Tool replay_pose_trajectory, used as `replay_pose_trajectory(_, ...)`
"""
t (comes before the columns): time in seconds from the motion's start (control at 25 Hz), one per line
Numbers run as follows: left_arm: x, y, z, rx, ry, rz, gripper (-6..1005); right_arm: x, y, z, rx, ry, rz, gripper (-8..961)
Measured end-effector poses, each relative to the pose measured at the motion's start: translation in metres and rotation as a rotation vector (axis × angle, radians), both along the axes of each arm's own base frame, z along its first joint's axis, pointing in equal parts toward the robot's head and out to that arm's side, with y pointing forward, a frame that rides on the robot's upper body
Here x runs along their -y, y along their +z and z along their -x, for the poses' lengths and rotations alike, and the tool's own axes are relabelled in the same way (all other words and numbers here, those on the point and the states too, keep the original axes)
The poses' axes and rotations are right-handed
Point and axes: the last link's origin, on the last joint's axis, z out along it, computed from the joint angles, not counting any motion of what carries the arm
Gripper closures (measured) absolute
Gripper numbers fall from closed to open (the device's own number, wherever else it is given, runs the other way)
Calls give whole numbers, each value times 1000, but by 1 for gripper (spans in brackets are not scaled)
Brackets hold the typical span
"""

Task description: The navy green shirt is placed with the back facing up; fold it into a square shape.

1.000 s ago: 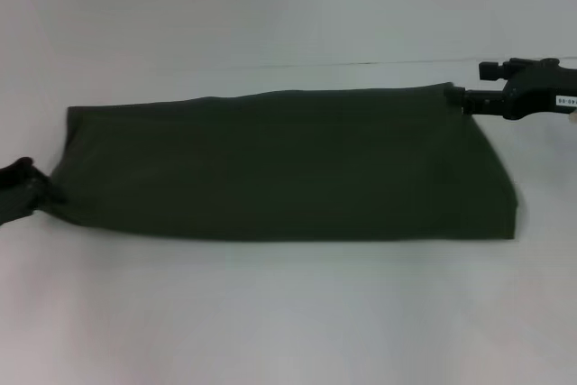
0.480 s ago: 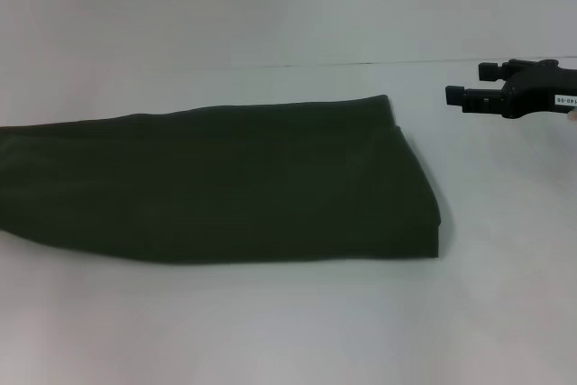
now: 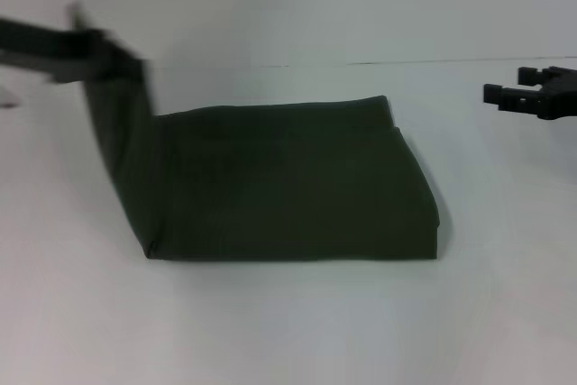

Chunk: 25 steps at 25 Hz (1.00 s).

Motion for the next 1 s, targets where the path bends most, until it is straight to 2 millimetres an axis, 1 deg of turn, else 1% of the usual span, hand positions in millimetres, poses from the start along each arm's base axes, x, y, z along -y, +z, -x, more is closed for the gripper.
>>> replay_pose_trajectory(0.04, -6, -14, -18, -17, -44, 26, 965, 3, 4, -7, -9, -26, -17, 126)
replay_pose_trajectory(0.08, -11, -31, -35, -38, -87, 62, 965, 3, 4, -7, -9, -26, -17, 126)
replay_pose_trajectory(0.24, -20, -86, -83, -93, -195, 118, 965, 9, 13, -23, -14, -90, -45, 126)
replay_pose_trajectory(0.28, -20, -101, -93, -103, -217, 128, 965, 9, 13, -23, -14, -90, -45, 126)
replay_pose_trajectory(0.32, -18, -114, -101, -107, -231, 138, 965, 10, 15, -27, -11, -116, -49, 126)
replay_pose_trajectory(0.44, -8, -158, -121, -95, -260, 150, 964, 11, 17, -32, -5, -139, -55, 126)
replay_pose_trajectory(0.52, -4, -177, -125, -79, -258, 145, 963, 10, 18, -34, 3, -154, -59, 126)
replay_pose_trajectory(0.6, 0, -197, -124, -47, -250, 139, 949, 6, 17, -32, 12, -161, -57, 126)
replay_pose_trajectory(0.68, 4, -207, -119, -22, -239, 142, 922, 2, 16, -28, 13, -157, -50, 125)
replay_pose_trajectory(0.76, 8, -209, -114, -4, -238, 146, 894, -1, 14, -24, 14, -151, -44, 125)
replay_pose_trajectory(0.8, 9, -209, -113, 3, -239, 154, 851, -2, 14, -23, 15, -149, -43, 125)
replay_pose_trajectory(0.92, 12, -197, -115, 69, -239, 172, 723, -4, 14, -20, 12, -142, -41, 125)
replay_pose_trajectory(0.96, 12, -191, -117, 98, -243, 173, 680, -4, 13, -19, 10, -139, -39, 125)
replay_pose_trajectory(1.0, 12, -181, -120, 145, -249, 168, 652, -5, 13, -17, 8, -136, -39, 125)
